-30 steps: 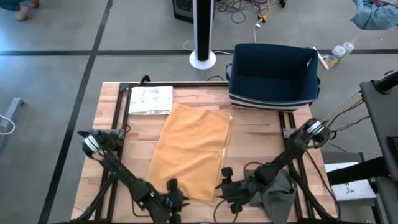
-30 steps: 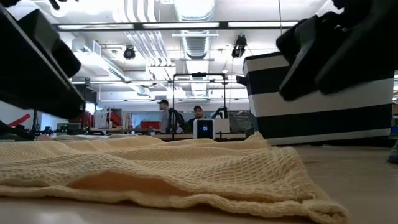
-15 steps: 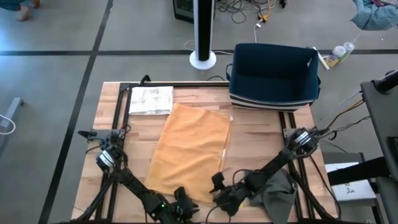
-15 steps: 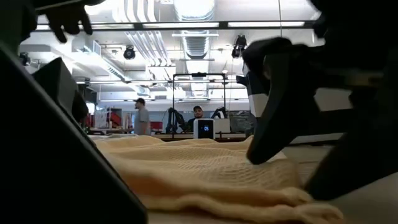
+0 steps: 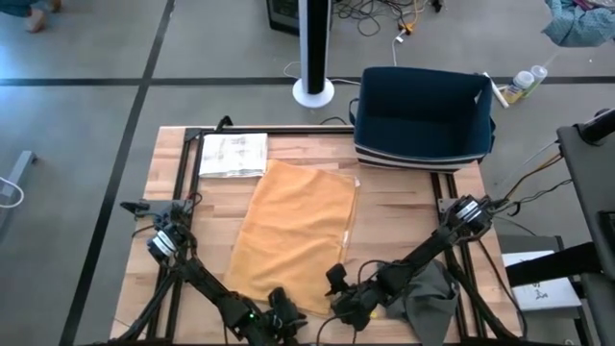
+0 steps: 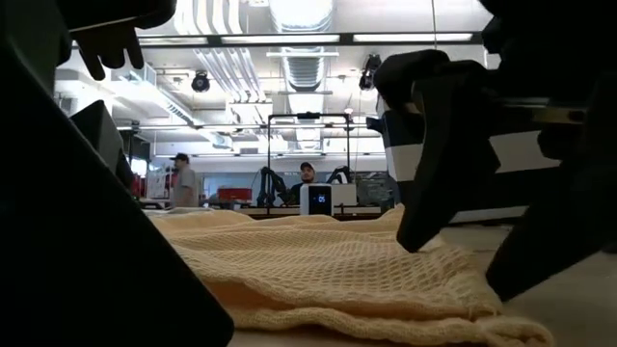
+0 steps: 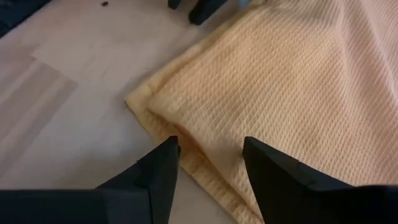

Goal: Fold towel
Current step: Fold the yellow towel

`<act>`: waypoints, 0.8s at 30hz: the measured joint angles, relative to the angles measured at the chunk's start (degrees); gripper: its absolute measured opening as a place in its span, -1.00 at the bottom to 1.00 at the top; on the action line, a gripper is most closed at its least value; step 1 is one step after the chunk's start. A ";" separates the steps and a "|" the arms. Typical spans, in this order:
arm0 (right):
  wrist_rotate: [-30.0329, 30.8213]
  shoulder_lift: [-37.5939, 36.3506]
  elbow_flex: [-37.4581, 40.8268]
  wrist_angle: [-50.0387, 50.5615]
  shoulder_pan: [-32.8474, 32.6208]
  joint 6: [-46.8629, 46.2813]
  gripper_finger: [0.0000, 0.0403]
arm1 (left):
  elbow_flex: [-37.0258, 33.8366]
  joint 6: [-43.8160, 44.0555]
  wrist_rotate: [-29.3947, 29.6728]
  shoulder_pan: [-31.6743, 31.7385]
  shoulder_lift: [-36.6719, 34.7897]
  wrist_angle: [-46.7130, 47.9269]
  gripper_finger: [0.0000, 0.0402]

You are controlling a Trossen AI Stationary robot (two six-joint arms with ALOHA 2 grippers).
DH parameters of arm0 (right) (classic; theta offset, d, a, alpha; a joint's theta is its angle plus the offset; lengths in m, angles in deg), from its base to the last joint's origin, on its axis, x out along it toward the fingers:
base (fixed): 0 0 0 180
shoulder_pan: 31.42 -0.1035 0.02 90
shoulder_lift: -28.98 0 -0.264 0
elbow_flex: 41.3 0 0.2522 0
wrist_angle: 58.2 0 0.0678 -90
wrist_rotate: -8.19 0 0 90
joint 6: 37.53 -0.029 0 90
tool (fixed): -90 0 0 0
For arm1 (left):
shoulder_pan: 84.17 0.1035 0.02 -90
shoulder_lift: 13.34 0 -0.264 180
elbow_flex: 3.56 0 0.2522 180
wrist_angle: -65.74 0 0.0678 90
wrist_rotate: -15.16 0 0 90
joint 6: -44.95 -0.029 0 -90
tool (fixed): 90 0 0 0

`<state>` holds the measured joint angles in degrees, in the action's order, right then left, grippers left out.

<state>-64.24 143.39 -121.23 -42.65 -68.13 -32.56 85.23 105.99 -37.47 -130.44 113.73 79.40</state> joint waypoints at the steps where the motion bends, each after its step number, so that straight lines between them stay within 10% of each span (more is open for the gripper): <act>1: -0.20 0.00 0.00 -0.51 0.00 -0.07 -0.15 | -0.04 0.15 0.12 0.02 0.02 0.00 -0.62; 24: -4.51 2.34 -0.08 -5.85 0.71 -3.86 -0.98 | -0.44 1.20 1.24 0.42 0.02 0.07 -0.62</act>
<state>-68.75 145.73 -121.32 -48.50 -67.42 -36.42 84.79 107.19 -36.23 -130.02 113.75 79.47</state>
